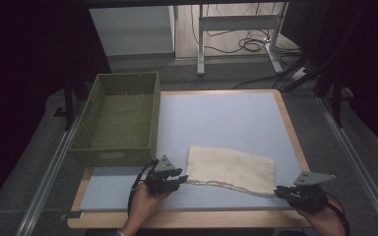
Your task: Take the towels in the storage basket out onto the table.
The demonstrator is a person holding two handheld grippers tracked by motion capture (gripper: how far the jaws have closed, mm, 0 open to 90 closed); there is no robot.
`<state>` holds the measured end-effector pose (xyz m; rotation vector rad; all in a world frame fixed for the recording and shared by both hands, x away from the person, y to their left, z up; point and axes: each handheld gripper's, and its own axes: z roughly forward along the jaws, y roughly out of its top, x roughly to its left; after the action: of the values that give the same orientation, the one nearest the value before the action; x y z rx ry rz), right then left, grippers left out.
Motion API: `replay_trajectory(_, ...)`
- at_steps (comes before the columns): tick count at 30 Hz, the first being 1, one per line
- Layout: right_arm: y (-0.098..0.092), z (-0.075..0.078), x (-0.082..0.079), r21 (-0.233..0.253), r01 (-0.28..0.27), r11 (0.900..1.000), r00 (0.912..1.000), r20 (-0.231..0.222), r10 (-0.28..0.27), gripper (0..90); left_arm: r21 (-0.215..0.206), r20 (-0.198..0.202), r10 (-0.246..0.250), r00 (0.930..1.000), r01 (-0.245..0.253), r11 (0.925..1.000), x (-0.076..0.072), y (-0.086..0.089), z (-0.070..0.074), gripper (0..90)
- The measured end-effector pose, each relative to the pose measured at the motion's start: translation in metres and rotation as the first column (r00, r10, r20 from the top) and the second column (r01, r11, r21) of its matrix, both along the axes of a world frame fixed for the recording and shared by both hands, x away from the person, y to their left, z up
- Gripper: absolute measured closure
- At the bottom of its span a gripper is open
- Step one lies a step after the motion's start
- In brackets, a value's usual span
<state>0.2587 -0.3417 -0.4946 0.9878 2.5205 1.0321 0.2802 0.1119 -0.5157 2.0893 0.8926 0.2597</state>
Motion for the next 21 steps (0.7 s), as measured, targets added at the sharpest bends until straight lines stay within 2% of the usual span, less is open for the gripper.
replay_trajectory(3,-0.005,0.007,0.000,0.009,0.017,1.000,0.9998,0.012,-0.017,76.8,-0.015,-0.001,-0.001,1.0000,0.001,0.9999,0.002,0.001,0.003,61.6)
replay_trajectory(5,-0.005,0.010,0.002,0.022,0.020,1.000,0.9997,0.009,-0.021,76.8,-0.020,-0.015,-0.020,0.9997,0.020,0.9996,0.006,-0.003,0.004,61.6)
replay_trajectory(8,0.000,0.011,0.008,0.019,0.018,1.000,0.9998,0.000,-0.018,76.2,-0.033,-0.042,-0.038,0.9984,0.036,0.9988,0.016,-0.013,0.003,61.3)
replay_trajectory(11,0.005,0.010,0.020,0.016,0.025,1.000,0.9997,0.001,-0.025,74.4,-0.027,-0.042,-0.025,0.9988,0.024,0.9993,0.029,-0.022,0.004,59.4)
replay_trajectory(17,0.006,0.015,0.052,0.022,0.094,0.995,0.9954,0.016,-0.095,73.0,0.027,-0.016,0.018,0.9997,-0.018,0.9995,0.061,-0.040,0.014,57.6)
replay_trajectory(21,0.008,0.018,0.076,0.011,0.139,0.990,0.9900,0.023,-0.139,72.9,0.062,0.017,0.055,0.9983,-0.056,0.9965,0.078,-0.047,0.021,59.7)
